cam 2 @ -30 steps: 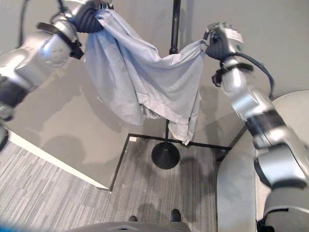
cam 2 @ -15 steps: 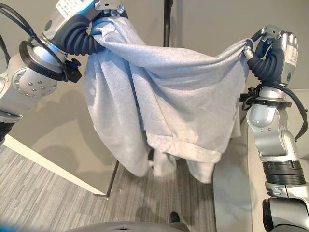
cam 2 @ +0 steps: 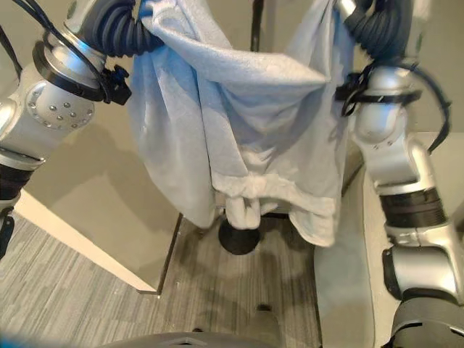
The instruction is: Hang the clothes on the sofa on the clothes rack.
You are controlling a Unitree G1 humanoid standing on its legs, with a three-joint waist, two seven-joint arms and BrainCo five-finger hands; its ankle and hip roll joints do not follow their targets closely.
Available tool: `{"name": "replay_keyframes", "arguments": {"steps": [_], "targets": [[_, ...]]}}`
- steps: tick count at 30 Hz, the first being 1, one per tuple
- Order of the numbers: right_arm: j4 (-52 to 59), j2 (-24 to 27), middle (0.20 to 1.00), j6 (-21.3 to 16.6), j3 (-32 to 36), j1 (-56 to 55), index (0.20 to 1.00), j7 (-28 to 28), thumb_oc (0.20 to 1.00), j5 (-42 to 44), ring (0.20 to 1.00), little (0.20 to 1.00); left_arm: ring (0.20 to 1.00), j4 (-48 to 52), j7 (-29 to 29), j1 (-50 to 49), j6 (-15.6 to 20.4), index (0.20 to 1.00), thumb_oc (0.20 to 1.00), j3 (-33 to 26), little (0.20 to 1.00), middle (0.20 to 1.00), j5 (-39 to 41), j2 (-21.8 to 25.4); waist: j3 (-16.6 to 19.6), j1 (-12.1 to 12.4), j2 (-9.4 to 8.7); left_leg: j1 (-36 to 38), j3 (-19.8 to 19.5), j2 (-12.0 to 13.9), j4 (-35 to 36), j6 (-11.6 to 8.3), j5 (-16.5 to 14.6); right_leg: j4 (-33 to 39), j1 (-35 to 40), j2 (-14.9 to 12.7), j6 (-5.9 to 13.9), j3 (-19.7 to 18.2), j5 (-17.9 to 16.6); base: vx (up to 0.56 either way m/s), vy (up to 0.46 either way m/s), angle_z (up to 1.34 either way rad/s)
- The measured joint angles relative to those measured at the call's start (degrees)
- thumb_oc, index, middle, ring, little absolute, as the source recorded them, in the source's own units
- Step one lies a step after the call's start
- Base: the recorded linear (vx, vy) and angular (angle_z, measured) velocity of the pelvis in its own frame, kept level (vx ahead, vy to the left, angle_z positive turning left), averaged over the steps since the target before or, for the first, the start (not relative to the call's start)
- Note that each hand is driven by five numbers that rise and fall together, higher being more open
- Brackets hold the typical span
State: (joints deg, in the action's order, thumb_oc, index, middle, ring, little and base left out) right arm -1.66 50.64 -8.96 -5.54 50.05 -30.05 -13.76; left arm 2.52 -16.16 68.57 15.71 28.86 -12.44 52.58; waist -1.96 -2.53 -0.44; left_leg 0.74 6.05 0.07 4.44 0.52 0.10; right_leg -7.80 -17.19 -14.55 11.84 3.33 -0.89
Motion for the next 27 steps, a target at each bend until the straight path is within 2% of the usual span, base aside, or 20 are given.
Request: {"name": "replay_keyframes", "arguments": {"steps": [1, 2, 3, 4, 5, 6, 8, 10, 12, 14, 15, 16, 17, 18, 19, 20, 21, 23, 25, 27], "targets": [[-0.6, 2.6, 0.2, -0.1, -0.3, 2.0, 0.2, 0.0, 0.2, 0.4, 0.2, 0.2, 0.2, -1.4, -1.1, 2.2, 0.0, 0.2, 0.2, -0.1, 0.2, 0.2, 0.0, 0.1, 0.0, -0.6, -0.6, -1.2, -2.2, 0.8, -0.6, -0.66, -0.4, 10.4, 2.0, 0.3, 0.95, -0.3, -1.4, 0.4, -0.336, 0.59], [-1.2, 3.2, 0.2, 0.0, -0.3, 2.7, 0.2, 0.0, 0.2, 0.4, 0.2, 0.2, 0.2, -2.2, -1.4, 2.7, -0.1, 0.2, 0.2, -0.1, 0.2, 0.2, 0.0, 0.1, 0.0, -0.9, -0.91, -1.2, -3.4, 1.2, -0.6, -1.2, -0.5, 11.6, 2.9, 0.5, 0.81, -0.6, -2.7, 0.47, -0.456, 1.18], [-1.2, 3.4, 0.2, 0.1, -0.3, 2.7, 0.2, 0.4, 0.2, 2.1, 0.2, 0.2, 0.2, -2.0, -1.5, 1.9, -1.0, 0.2, 0.2, -0.1, 0.2, 0.2, 0.0, 0.9, 1.2, -2.1, -2.76, 0.5, -5.9, 1.9, 0.0, -3.01, -1.0, 10.4, 7.0, 1.2, -0.13, -0.5, -5.1, 0.36, -0.363, 0.89], [-1.0, 3.4, 0.2, 0.0, -0.3, 2.7, 0.2, 0.6, 0.2, 2.7, 0.2, 0.2, 0.2, -1.3, -1.6, 1.0, -1.0, 0.2, 0.2, -0.7, 0.2, 0.2, 0.0, 0.9, 2.0, -1.8, -3.74, 1.7, -6.3, 2.5, 0.7, -4.44, -1.4, 10.9, 8.7, 2.1, -2.06, -1.0, -8.1, 0.35, -0.358, 0.82], [-0.9, 3.5, 0.2, -0.2, -0.3, 2.8, 0.2, 0.6, 0.2, 2.7, 0.2, 0.2, 0.2, 0.2, -1.8, -0.9, -0.9, 0.2, 0.2, -1.8, 0.2, 0.2, 0.1, 0.7, 2.4, -1.7, -2.07, 2.2, -7.1, 4.8, 1.0, -5.15, -1.9, 11.1, 9.9, 4.4, -3.25, 0.3, -7.5, 0.21, -0.242, 0.25], [-0.9, 3.5, 0.2, -0.3, -0.4, 2.8, 0.2, 0.6, 0.2, 2.8, 0.2, 0.2, 0.2, 0.4, -1.7, -1.0, -0.8, 0.2, 0.2, -1.8, 0.2, 0.2, 0.1, 0.8, 2.5, -1.7, -1.67, 2.3, -7.1, 5.6, 1.1, -5.13, -1.8, 11.3, 10.3, 5.0, -3.53, 0.8, -7.2, 0.14, -0.163, 0.27], [-0.4, 5.0, 0.2, -0.7, -1.8, 2.9, 0.2, 1.5, 0.2, 4.9, 0.2, 0.2, 0.2, 1.4, -1.6, -0.9, -0.8, 0.2, 0.2, -2.9, 0.2, 0.2, 0.6, 1.1, 4.0, -1.8, 0.96, 2.5, -6.8, 10.9, 0.8, -5.87, -0.9, 13.4, 12.0, 10.7, -6.85, 3.1, -7.4, 0.18, -0.213, 0.08], [-0.5, 5.0, 0.2, -1.1, -1.8, 2.7, 0.2, 1.8, 0.2, 5.5, 0.2, 0.2, 0.2, 0.9, -1.4, -1.0, -0.9, 0.2, 0.2, -2.9, 0.2, 0.2, 1.0, 1.1, 4.2, -2.0, 1.76, 2.4, -6.7, 12.3, -0.4, -6.31, -0.2, 13.4, 12.4, 12.6, -8.1, 3.3, -6.3, 0.18, -0.248, -0.13], [-0.5, 4.8, 0.2, -1.3, -1.9, 2.6, 0.2, 1.9, 0.2, 5.9, 0.2, 0.2, 0.2, 0.7, -1.4, -1.2, -1.0, 0.2, 0.2, -2.9, 0.2, 0.2, 1.0, 1.1, 4.2, -1.9, 1.64, 2.1, -6.9, 12.6, -2.5, -6.75, 0.0, 13.4, 12.9, 13.2, -8.55, 2.8, -6.0, 0.04, -0.203, -0.11], [-0.2, 4.8, 0.2, -1.9, -1.7, 2.8, 0.2, 1.9, 0.2, 6.9, 0.2, 0.2, 0.2, -0.1, -1.3, -1.2, -1.4, 0.2, 0.2, -2.9, 0.2, 0.2, 1.0, 0.6, 3.6, -1.9, -0.71, -3.9, -10.0, 11.9, -16.2, -7.6, 0.1, 13.4, 14.5, 12.7, -10.17, 3.1, -5.0, -0.01, -0.162, 0.06], [0.1, 4.7, 0.2, -2.1, -1.6, 2.5, 0.2, 1.7, 0.2, 7.1, 0.2, 0.2, 0.2, -0.8, -1.3, -1.3, -1.5, 0.2, 0.2, -2.9, 0.2, 0.2, 1.0, 0.6, 3.3, -1.1, -1.45, -6.5, -11.2, 11.9, -20.4, -9.33, 2.2, 13.0, 15.3, 13.4, -11.45, 3.6, -4.0, 0.08, -0.121, 0.27], [0.1, 4.7, 0.2, -2.6, -1.6, 1.3, 0.2, 1.5, 0.2, 7.1, 0.2, 0.2, 0.2, -1.2, -1.3, -1.4, -1.5, 0.2, 0.2, -2.9, 0.2, 0.2, 1.0, 0.0, 2.9, -1.8, -2.76, -8.5, -11.9, 11.7, -23.9, -11.87, 4.4, 11.5, 15.5, 12.7, -12.08, 4.5, -2.5, 0.12, 0.019, 0.58], [0.2, 4.7, 0.2, -2.5, -1.6, 1.0, 0.2, 1.8, 0.2, 7.2, 0.2, 0.2, 0.2, -1.6, -1.3, -1.3, -1.8, 0.2, 0.2, -2.9, 0.2, 0.2, 1.0, 0.0, 2.0, -2.5, -4.39, -10.6, -10.9, 12.0, -27.6, -11.32, 3.0, 12.7, 17.4, 12.5, -12.78, 6.1, -2.2, 0.11, 0.044, 0.64], [0.3, 4.6, 0.2, -2.5, -1.6, 1.0, 0.2, 1.9, 0.2, 7.6, 0.2, 0.2, 0.2, -1.1, -1.3, -1.7, -2.0, 0.2, 0.2, -3.0, 0.2, 0.2, 1.0, 0.4, 2.1, -2.3, -4.67, -10.7, -9.2, 11.1, -24.5, -11.56, 0.6, 13.4, 18.0, 12.6, -12.61, 6.2, -2.1, 0.06, 0.089, 0.37], [0.8, 4.8, 0.2, -2.7, -1.5, 1.2, 0.2, 1.8, 0.2, 7.6, 0.2, 0.2, 0.2, -0.1, -1.4, -2.1, -2.0, 0.2, 0.2, -3.5, 0.2, 0.2, 1.0, 0.8, 2.2, -1.7, -4.91, -10.3, -8.3, 9.7, -17.6, -11.23, -0.6, 13.4, 17.5, 12.6, -11.98, 6.1, -1.7, 0.04, 0.094, 0.05], [0.7, 4.8, 0.2, -3.0, -1.4, 1.4, 0.2, 1.7, 0.2, 7.5, 0.2, 0.2, 0.2, 0.6, -1.4, -2.4, -1.9, 0.2, 0.2, -3.6, 0.2, 0.2, 1.0, 1.7, 2.1, -0.6, -4.49, -10.7, -7.4, 8.0, -12.1, -10.83, -0.3, 13.3, 17.1, 13.0, -12.59, 5.9, -2.2, 0.07, 0.132, -0.19], [0.3, 5.9, 0.2, -3.0, -1.8, 0.9, 0.2, 1.8, 0.2, 7.5, 0.2, 0.2, 0.2, 1.7, -1.4, -3.0, -1.6, 0.2, 0.2, -3.7, 0.2, 0.2, 1.0, 3.1, 2.0, -0.3, -4.09, -10.1, -6.3, 6.2, -7.7, -9.26, 0.8, 13.3, 16.9, 13.2, -12.42, 5.5, -2.1, 0.14, 0.143, -0.19], [-0.5, 5.7, 0.2, -2.5, -1.0, -1.2, 0.2, 2.9, 0.2, 7.6, 0.2, 0.2, 0.2, 1.2, -1.5, -3.6, -1.3, 0.2, 0.2, -3.7, 0.2, 0.2, 1.0, 2.1, 2.4, -0.5, -2.36, -7.9, -6.4, 4.5, -0.9, -6.75, 2.7, 13.3, 17.4, 14.5, -11.96, 5.2, -1.8, 0.16, 0.142, -0.27], [0.6, 3.6, 0.2, -1.9, -0.9, -2.3, 0.2, 3.2, 0.2, 7.8, 0.2, 0.2, 0.2, 1.4, -1.3, -4.6, -1.2, 0.2, 0.2, -3.9, 0.2, 0.2, 1.0, 1.5, 2.6, -0.9, -0.43, -5.2, -6.4, 3.8, 1.1, -5.32, 3.7, 13.3, 17.9, 15.3, -12.17, 4.3, -1.6, 0.11, 0.1, -0.36], [1.2, 4.2, 0.2, -1.9, -0.6, -2.7, 0.2, 3.4, 0.2, 8.1, 0.2, 0.2, 0.2, 1.2, -1.0, -4.8, -1.2, 0.2, 0.2, -3.9, 0.2, 0.2, 1.0, 1.1, 2.8, -2.6, 2.62, -3.3, -6.2, 3.9, 1.3, -4.45, 4.3, 13.3, 18.4, 15.8, -11.89, 4.2, -1.4, 0.05, 0.056, -0.11]]}}
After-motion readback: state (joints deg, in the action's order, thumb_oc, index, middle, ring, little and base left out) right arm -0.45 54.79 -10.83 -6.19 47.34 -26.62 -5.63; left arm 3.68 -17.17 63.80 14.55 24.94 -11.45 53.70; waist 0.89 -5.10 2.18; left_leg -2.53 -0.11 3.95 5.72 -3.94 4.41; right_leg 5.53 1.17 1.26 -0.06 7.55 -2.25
